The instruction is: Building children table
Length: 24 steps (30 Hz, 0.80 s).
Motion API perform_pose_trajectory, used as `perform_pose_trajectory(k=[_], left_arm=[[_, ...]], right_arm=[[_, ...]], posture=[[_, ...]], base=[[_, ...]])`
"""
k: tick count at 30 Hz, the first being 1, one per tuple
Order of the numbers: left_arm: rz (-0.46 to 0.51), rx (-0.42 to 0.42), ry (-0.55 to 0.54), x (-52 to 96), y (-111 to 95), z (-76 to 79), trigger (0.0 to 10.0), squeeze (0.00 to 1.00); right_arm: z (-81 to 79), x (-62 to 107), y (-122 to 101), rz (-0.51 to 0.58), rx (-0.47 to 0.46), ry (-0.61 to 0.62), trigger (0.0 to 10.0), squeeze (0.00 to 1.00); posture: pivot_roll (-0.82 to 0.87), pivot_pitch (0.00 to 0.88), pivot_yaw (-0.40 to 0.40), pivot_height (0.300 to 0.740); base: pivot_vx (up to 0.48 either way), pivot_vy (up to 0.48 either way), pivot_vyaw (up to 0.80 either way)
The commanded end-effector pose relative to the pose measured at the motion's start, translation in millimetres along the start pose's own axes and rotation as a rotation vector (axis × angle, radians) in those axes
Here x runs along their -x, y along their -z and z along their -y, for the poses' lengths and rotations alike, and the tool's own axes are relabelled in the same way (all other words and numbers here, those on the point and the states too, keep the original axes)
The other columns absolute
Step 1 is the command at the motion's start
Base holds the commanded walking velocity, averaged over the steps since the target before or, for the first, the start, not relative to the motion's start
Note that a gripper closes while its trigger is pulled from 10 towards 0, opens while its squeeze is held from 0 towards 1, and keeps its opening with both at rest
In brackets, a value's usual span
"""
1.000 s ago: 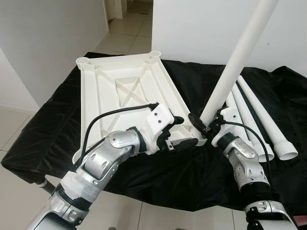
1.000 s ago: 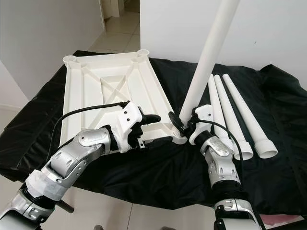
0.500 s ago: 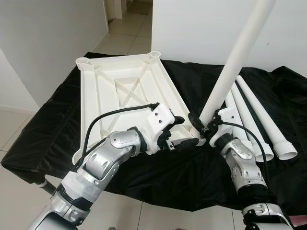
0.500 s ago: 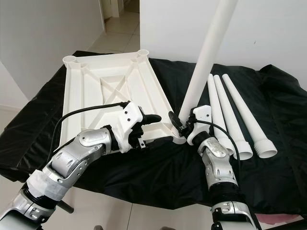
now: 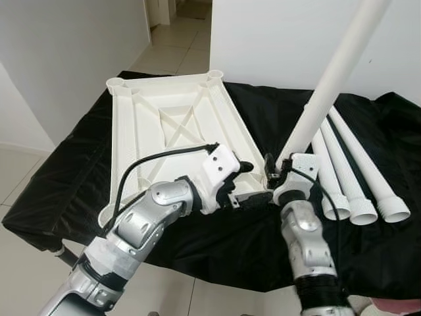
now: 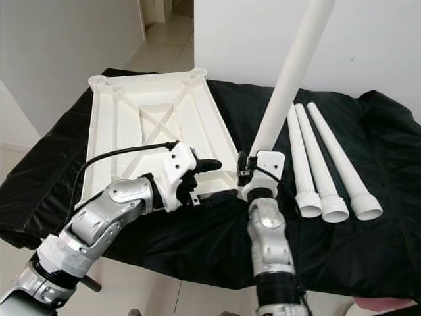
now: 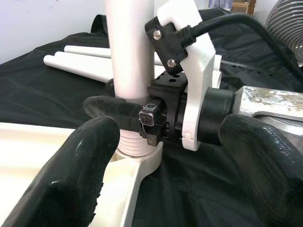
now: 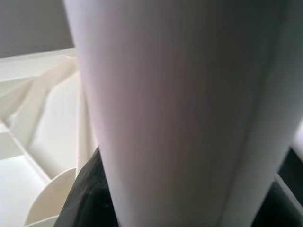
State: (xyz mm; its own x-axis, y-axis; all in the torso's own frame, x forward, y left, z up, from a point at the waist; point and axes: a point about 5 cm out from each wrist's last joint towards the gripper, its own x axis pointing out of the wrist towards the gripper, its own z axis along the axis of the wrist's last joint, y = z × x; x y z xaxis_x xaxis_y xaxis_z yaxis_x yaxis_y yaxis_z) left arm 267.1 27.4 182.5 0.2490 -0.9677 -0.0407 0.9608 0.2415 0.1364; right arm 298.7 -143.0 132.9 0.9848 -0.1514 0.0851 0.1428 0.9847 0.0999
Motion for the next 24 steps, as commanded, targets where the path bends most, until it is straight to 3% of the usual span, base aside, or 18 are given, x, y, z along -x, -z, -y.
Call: perform_pose_trajectory(k=[1, 5, 18, 19, 20, 24], left_arm=[[-0.011, -0.008, 0.092, -0.1, 3.0, 5.9, 10.0, 0.0], [-0.013, -0.006, 0.091, 0.7, 3.5, 6.5, 10.0, 0.0], [-0.018, -0.006, 0.08, 3.2, 4.4, 6.1, 10.0, 0.0], [-0.018, -0.006, 0.08, 3.2, 4.4, 6.2, 10.0, 0.0], [-0.018, -0.006, 0.079, 3.2, 4.3, 6.1, 10.0, 0.0], [-0.018, -0.008, 0.078, 3.0, 4.3, 6.0, 10.0, 0.0]], right_arm=[[-4.4, 11.6, 16.4, -0.086, -0.019, 0.054, 10.0, 0.0], [-10.8, 14.9, 13.2, -0.076, -0.039, 0.036, 10.0, 0.0], [-4.8, 15.6, 1.3, -0.028, -0.055, 0.086, 10.0, 0.0], [-4.7, 15.7, 1.0, -0.028, -0.055, 0.087, 10.0, 0.63], [-3.4, 15.1, 0.1, -0.02, -0.048, 0.081, 10.0, 1.0], [-1.3, 14.2, -1.2, -0.006, -0.045, 0.068, 10.0, 1.0]], posture=[[-0.1, 0.0, -0.03, 0.74], [-0.1, 0.0, -0.028, 0.74], [-0.09, 0.0, -0.034, 0.74], [-0.09, 0.0, -0.034, 0.74], [-0.09, 0.0, -0.034, 0.74], [-0.09, 0.0, -0.033, 0.74]], base=[[0.0, 0.0, 0.0], [0.0, 0.0, 0.0], [0.0, 0.0, 0.0], [0.0, 0.0, 0.0], [0.0, 0.0, 0.0], [0.0, 0.0, 0.0]])
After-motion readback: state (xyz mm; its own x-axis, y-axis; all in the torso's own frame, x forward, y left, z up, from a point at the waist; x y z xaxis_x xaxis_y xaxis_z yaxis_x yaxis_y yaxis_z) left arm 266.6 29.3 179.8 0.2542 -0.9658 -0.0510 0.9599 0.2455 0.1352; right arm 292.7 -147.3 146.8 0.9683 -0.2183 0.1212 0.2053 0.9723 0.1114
